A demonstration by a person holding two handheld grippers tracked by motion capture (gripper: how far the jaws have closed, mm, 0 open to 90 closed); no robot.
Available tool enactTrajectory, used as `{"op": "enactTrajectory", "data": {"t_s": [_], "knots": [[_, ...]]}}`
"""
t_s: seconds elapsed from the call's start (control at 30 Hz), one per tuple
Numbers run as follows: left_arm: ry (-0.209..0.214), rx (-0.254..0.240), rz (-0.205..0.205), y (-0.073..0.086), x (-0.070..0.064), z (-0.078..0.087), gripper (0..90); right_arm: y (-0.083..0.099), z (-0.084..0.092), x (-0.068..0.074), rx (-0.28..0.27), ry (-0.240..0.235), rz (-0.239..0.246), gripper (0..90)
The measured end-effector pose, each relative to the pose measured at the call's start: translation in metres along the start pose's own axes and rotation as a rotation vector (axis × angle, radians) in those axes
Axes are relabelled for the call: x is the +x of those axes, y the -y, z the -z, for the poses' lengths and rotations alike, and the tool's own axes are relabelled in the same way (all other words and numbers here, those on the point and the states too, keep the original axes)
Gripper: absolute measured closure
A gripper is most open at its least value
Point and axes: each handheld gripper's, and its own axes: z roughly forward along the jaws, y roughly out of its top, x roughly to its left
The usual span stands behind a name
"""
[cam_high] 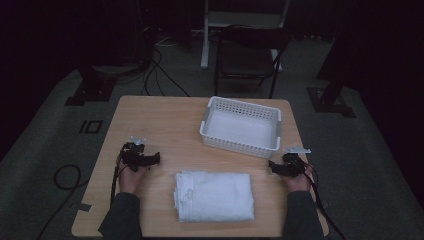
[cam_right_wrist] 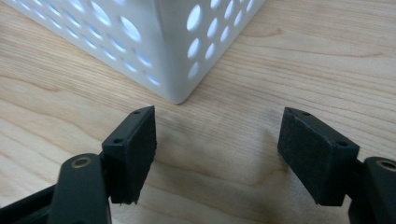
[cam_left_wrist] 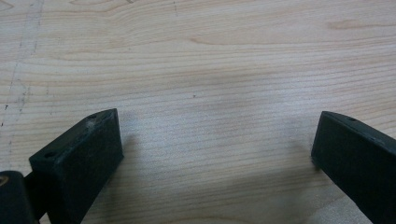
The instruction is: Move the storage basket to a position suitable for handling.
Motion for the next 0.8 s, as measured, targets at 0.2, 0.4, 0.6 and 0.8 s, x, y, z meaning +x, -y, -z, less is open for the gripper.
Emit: {"op": "enactTrajectory", "data": {"t_s": [0.2,0.4,0.6,0.8], "knots": [[-0.008,0.001,0.008,0.0,-0.002,0.0,1.4,-0.007,0.011,0.005,-0.036,0.015,0.006,31.4],[-0.004,0.001,0.004,0.0,-0.002,0.0,1.4,-0.013,0.022,0.008,-0.072,0.008,0.004,32.2],[-0.004,0.0,0.004,0.0,-0.002,0.0,1.4,-0.016,0.029,0.011,-0.083,0.002,0.014,30.8],[-0.004,-0.001,0.005,0.0,-0.002,0.0,1.4,-0.02,0.037,0.014,-0.106,-0.004,0.013,26.5]]}}
